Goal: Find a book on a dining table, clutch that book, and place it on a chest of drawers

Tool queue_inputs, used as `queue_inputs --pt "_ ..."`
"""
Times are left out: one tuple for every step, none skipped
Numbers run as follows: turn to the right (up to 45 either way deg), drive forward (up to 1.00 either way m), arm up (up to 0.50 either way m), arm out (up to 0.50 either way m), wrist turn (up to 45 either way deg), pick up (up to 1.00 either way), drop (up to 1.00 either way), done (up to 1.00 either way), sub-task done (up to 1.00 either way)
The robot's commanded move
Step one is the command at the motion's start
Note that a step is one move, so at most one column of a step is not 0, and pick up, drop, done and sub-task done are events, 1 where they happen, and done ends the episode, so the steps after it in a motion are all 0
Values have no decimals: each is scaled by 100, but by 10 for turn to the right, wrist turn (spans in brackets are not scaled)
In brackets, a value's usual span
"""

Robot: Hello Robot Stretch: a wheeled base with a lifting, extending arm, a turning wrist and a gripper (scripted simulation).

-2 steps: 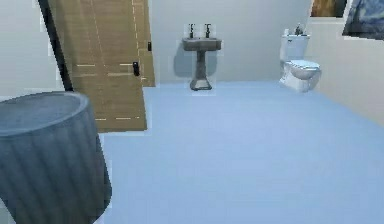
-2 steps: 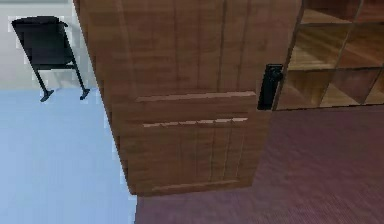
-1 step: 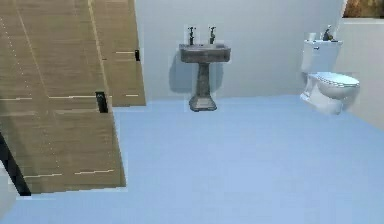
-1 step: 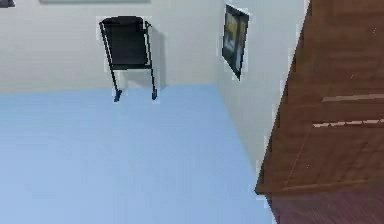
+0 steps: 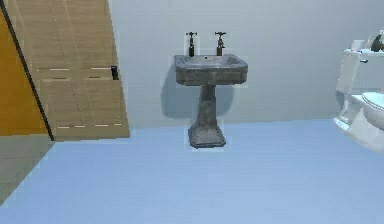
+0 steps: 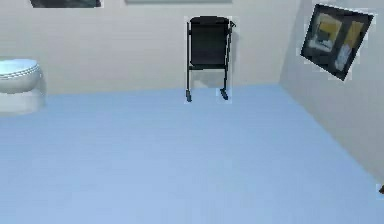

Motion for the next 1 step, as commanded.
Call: queue_inputs --pt "-90 0 0 0 0 0 0 0 0"
